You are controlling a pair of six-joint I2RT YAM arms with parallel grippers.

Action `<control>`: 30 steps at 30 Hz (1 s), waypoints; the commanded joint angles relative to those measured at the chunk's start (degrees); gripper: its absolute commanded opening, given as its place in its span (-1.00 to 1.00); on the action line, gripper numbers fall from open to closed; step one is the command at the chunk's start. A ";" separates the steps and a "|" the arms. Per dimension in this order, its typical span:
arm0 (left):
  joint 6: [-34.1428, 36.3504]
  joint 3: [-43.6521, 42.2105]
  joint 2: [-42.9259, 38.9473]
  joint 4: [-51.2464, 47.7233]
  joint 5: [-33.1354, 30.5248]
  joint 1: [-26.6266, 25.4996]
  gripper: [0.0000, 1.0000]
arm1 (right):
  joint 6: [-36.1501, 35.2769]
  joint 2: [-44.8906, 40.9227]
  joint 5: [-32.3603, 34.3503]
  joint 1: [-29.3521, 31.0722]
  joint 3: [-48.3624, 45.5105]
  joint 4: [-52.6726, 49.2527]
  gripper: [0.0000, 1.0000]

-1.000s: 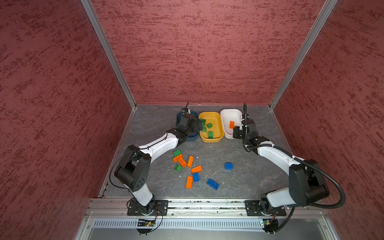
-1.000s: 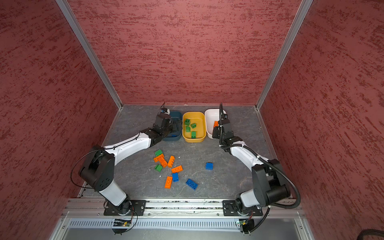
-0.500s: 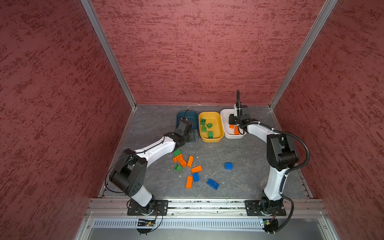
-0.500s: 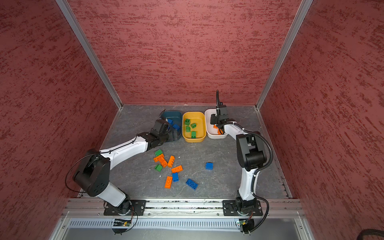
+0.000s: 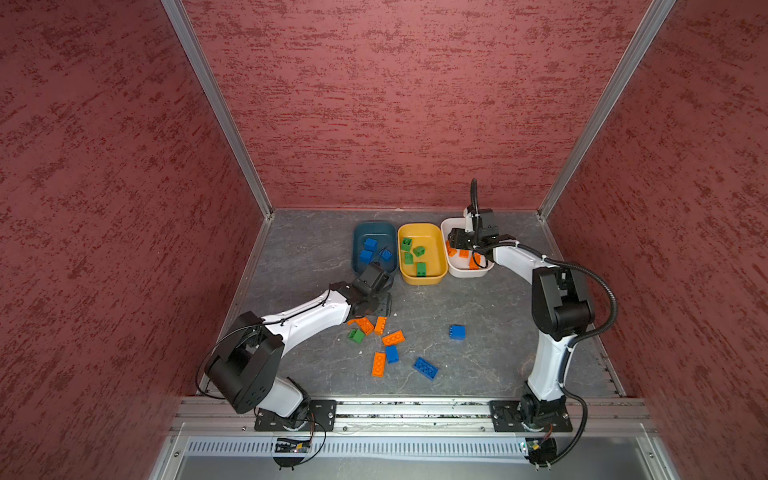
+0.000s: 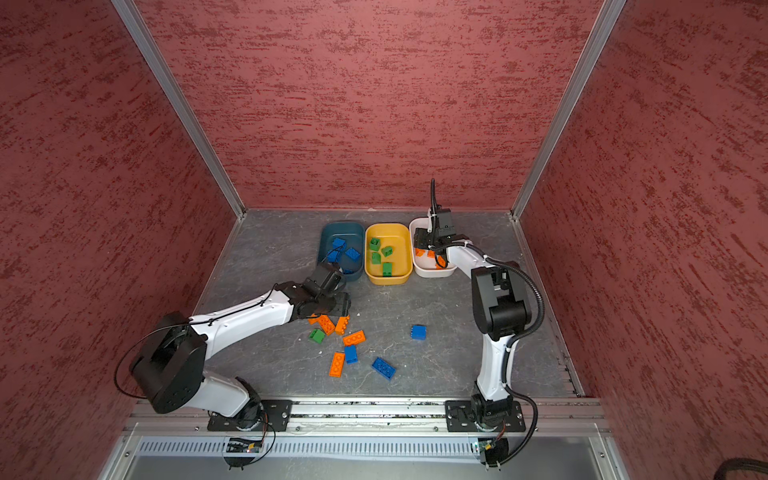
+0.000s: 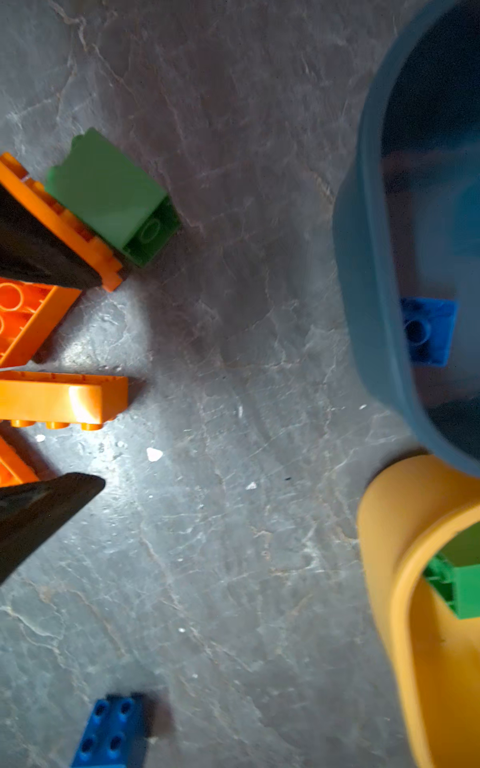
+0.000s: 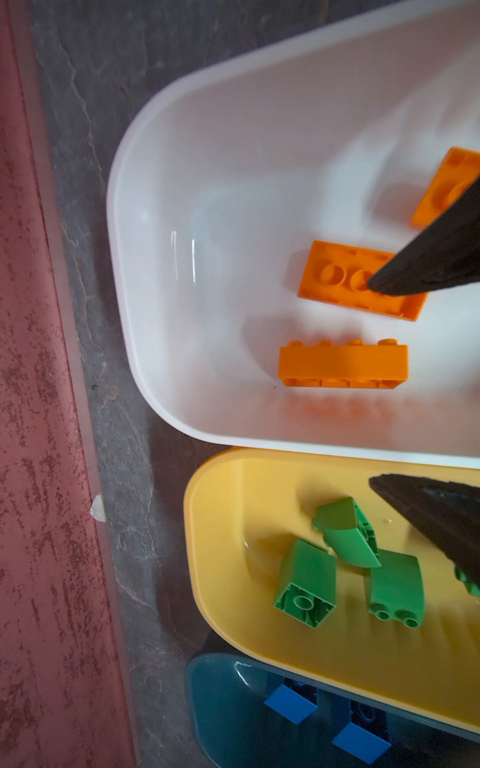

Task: Sort the legos into containers by color

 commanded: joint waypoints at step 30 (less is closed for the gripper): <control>0.02 7.75 14.35 -3.77 -1.56 -3.03 -0.50 | -3.70 -22.77 1.01 7.97 -20.13 9.31 0.98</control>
